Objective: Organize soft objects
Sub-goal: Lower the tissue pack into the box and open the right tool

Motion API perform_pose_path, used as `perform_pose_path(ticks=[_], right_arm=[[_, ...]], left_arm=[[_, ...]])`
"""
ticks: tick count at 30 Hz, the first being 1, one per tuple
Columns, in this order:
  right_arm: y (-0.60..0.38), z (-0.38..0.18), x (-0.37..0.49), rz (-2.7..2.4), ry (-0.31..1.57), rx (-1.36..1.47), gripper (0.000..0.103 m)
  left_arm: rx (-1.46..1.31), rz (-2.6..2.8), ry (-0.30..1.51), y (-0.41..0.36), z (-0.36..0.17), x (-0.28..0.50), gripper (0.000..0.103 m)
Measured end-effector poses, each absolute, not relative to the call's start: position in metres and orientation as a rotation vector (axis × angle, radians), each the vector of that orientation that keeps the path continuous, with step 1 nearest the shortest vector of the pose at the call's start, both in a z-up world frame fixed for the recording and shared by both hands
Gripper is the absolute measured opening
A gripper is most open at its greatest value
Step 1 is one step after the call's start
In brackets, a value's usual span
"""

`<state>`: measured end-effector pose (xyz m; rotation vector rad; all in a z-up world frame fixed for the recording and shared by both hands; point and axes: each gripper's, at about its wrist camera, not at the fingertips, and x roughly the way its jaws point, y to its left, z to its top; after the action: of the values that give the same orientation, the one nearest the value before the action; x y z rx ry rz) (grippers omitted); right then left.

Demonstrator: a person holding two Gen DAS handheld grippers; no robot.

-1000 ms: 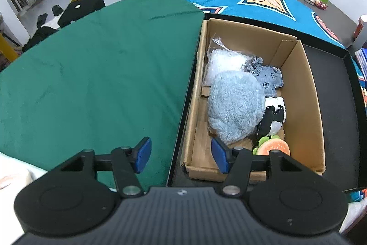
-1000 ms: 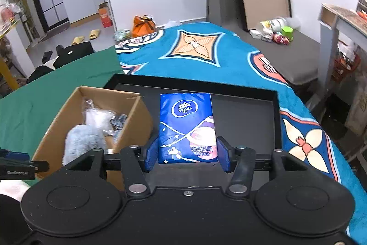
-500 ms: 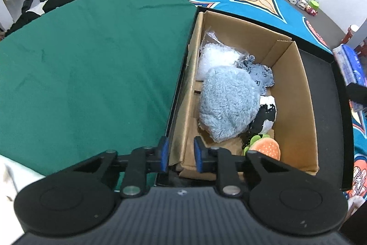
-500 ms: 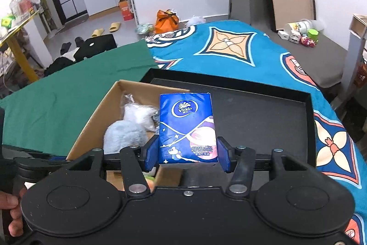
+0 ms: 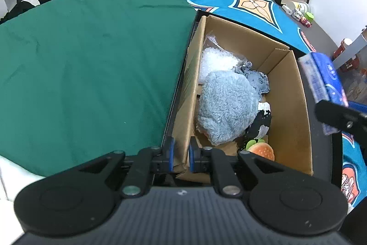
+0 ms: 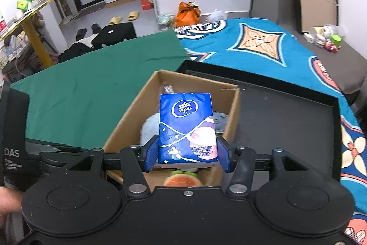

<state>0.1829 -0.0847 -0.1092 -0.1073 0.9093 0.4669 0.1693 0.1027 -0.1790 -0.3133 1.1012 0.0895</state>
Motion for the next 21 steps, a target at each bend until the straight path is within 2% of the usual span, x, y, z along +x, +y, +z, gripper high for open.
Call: perform_pose_path(ticks=[21], right_arm=[[-0.049,-0.129,0.184,0.523,1.032,0.004,0.051]], left_arm=[[-0.376,0.066,1.087,0.113,-0.182,0.166,0.013]])
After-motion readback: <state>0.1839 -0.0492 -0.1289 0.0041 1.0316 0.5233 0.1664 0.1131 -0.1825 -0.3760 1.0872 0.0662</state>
